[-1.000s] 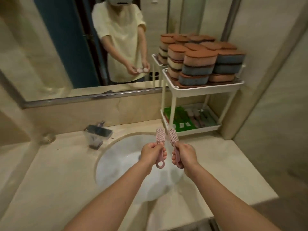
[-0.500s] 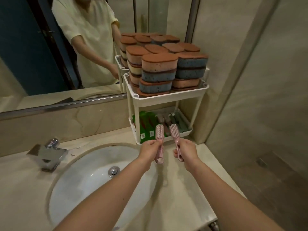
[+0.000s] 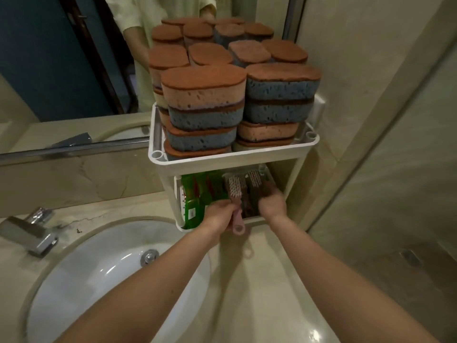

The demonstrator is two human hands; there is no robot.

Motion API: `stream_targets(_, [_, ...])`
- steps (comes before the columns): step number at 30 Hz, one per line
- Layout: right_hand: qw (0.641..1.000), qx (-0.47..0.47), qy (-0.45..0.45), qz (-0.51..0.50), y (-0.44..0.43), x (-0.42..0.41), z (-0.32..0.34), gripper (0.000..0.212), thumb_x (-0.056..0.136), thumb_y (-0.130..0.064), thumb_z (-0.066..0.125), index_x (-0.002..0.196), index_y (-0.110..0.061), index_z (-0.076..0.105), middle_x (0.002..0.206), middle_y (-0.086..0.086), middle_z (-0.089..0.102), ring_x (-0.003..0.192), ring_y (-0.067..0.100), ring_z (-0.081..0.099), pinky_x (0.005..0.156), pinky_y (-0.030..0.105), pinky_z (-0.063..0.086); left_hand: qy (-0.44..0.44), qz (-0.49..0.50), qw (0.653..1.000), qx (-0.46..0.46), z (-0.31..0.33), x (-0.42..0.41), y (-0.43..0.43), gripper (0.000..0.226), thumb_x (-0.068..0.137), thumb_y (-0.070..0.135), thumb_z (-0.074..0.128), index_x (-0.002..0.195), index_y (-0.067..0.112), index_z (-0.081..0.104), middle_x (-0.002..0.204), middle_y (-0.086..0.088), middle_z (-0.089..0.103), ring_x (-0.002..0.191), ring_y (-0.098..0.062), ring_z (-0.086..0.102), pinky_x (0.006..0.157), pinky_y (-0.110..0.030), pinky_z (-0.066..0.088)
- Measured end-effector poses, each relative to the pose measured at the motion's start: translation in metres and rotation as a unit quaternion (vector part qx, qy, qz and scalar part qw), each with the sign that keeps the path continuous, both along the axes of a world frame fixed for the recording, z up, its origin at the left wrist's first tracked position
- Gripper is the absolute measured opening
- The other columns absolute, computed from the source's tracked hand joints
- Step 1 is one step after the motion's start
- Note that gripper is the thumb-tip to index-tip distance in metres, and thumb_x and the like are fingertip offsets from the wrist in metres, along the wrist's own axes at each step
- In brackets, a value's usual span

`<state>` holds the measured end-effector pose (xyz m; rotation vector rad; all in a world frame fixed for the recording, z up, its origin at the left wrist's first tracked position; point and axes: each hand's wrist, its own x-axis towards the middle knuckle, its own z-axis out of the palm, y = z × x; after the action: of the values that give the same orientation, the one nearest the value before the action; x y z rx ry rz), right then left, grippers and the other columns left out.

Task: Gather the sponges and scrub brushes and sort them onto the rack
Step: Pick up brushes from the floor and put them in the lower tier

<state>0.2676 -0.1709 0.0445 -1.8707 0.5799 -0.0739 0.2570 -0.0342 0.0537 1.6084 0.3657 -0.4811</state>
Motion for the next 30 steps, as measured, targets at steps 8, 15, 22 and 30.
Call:
stream_targets(8, [0.991, -0.110, 0.059, 0.058, -0.005, 0.035, -0.016, 0.034, 0.092, -0.003, 0.046, 0.121, -0.010, 0.063, 0.127, 0.014, 0.061, 0.119, 0.033, 0.054, 0.096, 0.033, 0.042, 0.002, 0.024, 1.000, -0.010, -0.014, 0.013, 0.003, 0.013, 0.095, 0.019, 0.058, 0.088, 0.020, 0.068, 0.090, -0.005, 0.070, 0.083, -0.018, 0.066, 0.072, -0.029, 0.052])
stream_targets(15, [0.990, -0.088, 0.069, 0.087, -0.007, 0.031, -0.017, 0.031, 0.093, -0.004, 0.045, 0.116, -0.009, 0.066, 0.117, 0.015, 0.066, 0.107, 0.033, 0.059, 0.088, 0.035, 0.051, 0.003, 0.019, 1.000, -0.005, -0.018, 0.016, 0.000, 0.015, 0.097, 0.016, 0.055, 0.091, 0.019, 0.068, 0.088, -0.005, 0.070, 0.087, -0.020, 0.066, 0.083, -0.034, 0.053])
stream_targets(22, [0.999, -0.027, -0.046, 0.006, -0.015, -0.006, -0.015, 0.023, 0.093, -0.016, 0.049, 0.102, -0.025, 0.068, 0.100, -0.003, 0.069, 0.095, 0.018, 0.063, 0.079, 0.026, 0.049, 0.006, 0.023, 1.000, -0.009, -0.012, 0.025, -0.028, 0.012, 0.096, 0.020, 0.057, 0.102, 0.018, 0.066, 0.101, -0.007, 0.070, 0.091, -0.023, 0.067, 0.076, -0.037, 0.058])
stream_targets(30, [0.996, 0.063, 0.053, 0.019, -0.038, -0.038, -0.011, 0.020, 0.089, -0.022, 0.054, 0.076, -0.009, 0.063, 0.050, 0.001, 0.059, 0.034, 0.015, 0.044, 0.034, 0.019, 0.027, 0.001, 0.036, 0.999, -0.036, -0.003, 0.032, -0.070, 0.017, 0.092, 0.011, 0.061, 0.082, 0.023, 0.065, 0.079, 0.003, 0.066, 0.076, -0.015, 0.065, 0.067, -0.025, 0.054])
